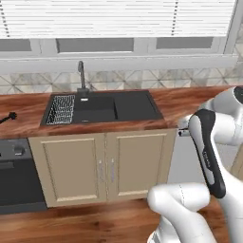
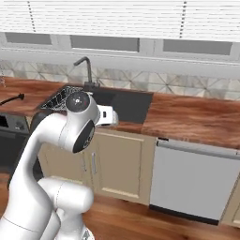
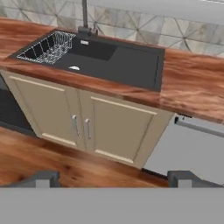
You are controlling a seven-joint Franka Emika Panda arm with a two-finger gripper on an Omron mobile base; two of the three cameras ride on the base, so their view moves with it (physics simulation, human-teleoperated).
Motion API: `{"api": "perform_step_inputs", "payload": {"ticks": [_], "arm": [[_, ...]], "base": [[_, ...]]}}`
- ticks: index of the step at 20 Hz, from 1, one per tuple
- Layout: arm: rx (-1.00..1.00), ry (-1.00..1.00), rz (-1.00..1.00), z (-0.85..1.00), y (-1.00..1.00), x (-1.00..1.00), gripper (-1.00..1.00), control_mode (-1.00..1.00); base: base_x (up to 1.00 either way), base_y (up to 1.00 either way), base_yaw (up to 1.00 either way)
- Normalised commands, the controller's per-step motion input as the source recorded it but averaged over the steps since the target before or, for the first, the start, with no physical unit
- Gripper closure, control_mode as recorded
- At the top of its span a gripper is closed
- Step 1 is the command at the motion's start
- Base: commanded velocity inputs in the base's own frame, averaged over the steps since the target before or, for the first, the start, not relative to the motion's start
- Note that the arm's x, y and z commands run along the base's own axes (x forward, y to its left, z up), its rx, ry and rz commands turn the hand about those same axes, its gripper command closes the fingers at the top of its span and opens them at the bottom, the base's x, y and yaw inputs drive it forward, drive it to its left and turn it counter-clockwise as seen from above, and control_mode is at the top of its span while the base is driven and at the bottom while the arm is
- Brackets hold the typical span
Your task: Grab the spray bottle from the cabinet, then place it next to the cutting board for sanitizing. Then grab the dish brush from the countertop next to the sink and place it next to the cutting board.
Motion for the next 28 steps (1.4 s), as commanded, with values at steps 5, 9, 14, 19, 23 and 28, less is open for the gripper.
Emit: {"api": "perform_step_inputs", "payload": {"ticks": [5, 9, 14, 19, 23, 28], "arm": [[0.0, 0.0, 0.0, 0.0, 0.0, 0.0, -1.0, 1.0], [0.0, 0.0, 0.0, 0.0, 0.0, 0.0, -1.0, 1.0], [0.0, 0.0, 0.0, 0.0, 0.0, 0.0, -1.0, 1.0], [0.0, 0.0, 0.0, 0.0, 0.0, 0.0, -1.0, 1.0], [0.0, 0.0, 0.0, 0.0, 0.0, 0.0, -1.0, 1.0], [0.0, 0.0, 0.0, 0.0, 0.0, 0.0, -1.0, 1.0]], "base": [[0.3, 1.0, 0.12], [0.59, 1.0, -0.05], [0.12, 0.99, -0.44], [0.01, 0.98, -0.65], [-0.04, 1.0, -0.42], [-0.07, 1.0, 0.01]]}}
